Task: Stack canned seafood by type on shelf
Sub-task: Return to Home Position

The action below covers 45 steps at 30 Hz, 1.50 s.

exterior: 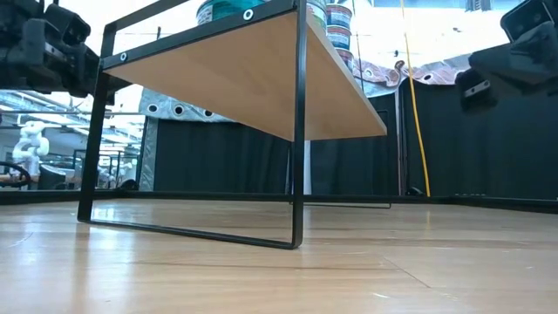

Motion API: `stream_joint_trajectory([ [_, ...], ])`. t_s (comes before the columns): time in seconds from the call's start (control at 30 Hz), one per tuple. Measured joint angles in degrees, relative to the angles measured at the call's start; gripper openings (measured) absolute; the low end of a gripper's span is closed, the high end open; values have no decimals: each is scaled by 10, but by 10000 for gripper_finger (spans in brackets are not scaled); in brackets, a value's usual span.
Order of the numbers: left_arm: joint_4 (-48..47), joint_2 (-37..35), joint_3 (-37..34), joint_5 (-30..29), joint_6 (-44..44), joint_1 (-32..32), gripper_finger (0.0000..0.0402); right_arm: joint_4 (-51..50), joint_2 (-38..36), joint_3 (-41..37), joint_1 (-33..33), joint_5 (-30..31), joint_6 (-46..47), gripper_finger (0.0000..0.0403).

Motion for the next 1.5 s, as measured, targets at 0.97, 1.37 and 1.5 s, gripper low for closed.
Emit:
stream_joint_trajectory([
  [0.97,-9,0,-1,44,-22,8,3,-165,-208,0,-85,-26,-80,0],
  [1.37,-8,0,-1,44,-23,8,3,-181,-207,0,-171,-43,-79,0],
  [1.5,-8,0,-1,44,-21,8,3,-181,-204,0,-177,-51,-79,0],
])
